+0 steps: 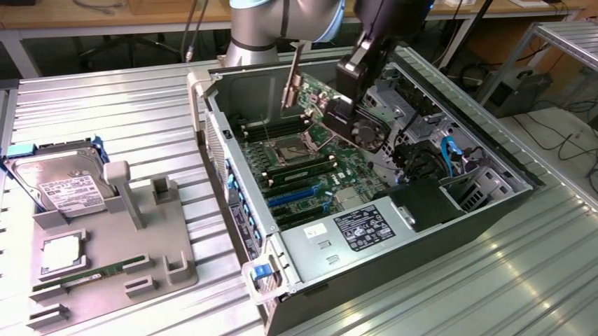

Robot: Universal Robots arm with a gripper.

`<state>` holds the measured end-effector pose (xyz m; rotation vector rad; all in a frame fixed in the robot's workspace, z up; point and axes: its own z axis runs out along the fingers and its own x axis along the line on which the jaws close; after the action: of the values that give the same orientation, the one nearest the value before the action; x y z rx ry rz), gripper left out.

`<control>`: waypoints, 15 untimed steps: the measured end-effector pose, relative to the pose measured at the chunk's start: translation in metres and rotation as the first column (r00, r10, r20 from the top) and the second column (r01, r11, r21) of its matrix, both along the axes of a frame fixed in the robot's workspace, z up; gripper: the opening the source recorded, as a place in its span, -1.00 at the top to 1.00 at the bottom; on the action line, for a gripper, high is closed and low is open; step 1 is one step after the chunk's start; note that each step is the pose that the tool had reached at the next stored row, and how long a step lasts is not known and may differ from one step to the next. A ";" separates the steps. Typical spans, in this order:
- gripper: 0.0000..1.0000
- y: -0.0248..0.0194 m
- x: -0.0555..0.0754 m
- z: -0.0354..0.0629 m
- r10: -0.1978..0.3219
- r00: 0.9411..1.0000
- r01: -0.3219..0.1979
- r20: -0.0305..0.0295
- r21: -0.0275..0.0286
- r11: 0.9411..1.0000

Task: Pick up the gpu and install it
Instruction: 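Insert the gpu into the slot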

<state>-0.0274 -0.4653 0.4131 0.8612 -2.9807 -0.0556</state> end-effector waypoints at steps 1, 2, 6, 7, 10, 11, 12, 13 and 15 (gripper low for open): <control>0.47 0.0000 0.000 -0.0005 0.021 1.000 -0.021 0.000 0.000 1.000; 0.47 0.0000 0.000 -0.0009 0.039 0.999 -0.039 0.000 0.000 0.999; 0.47 -0.0001 0.000 -0.0022 0.123 0.992 -0.123 0.000 0.004 0.992; 0.47 0.0000 0.000 -0.0025 0.148 0.989 -0.148 0.001 0.009 0.989; 0.47 0.0000 0.000 -0.0028 0.193 0.981 -0.193 0.004 0.022 0.981; 0.47 0.0000 0.000 -0.0029 0.208 0.978 -0.208 0.004 0.026 0.978; 0.47 0.0000 0.000 -0.0030 0.226 0.974 -0.226 0.005 0.029 0.974; 0.47 0.0001 0.000 -0.0033 0.243 0.970 -0.243 0.005 0.030 0.969; 0.47 0.0000 0.000 -0.0040 0.289 0.957 -0.289 0.005 0.030 0.957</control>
<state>-0.0274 -0.4653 0.4091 1.2899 -2.8258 -0.0919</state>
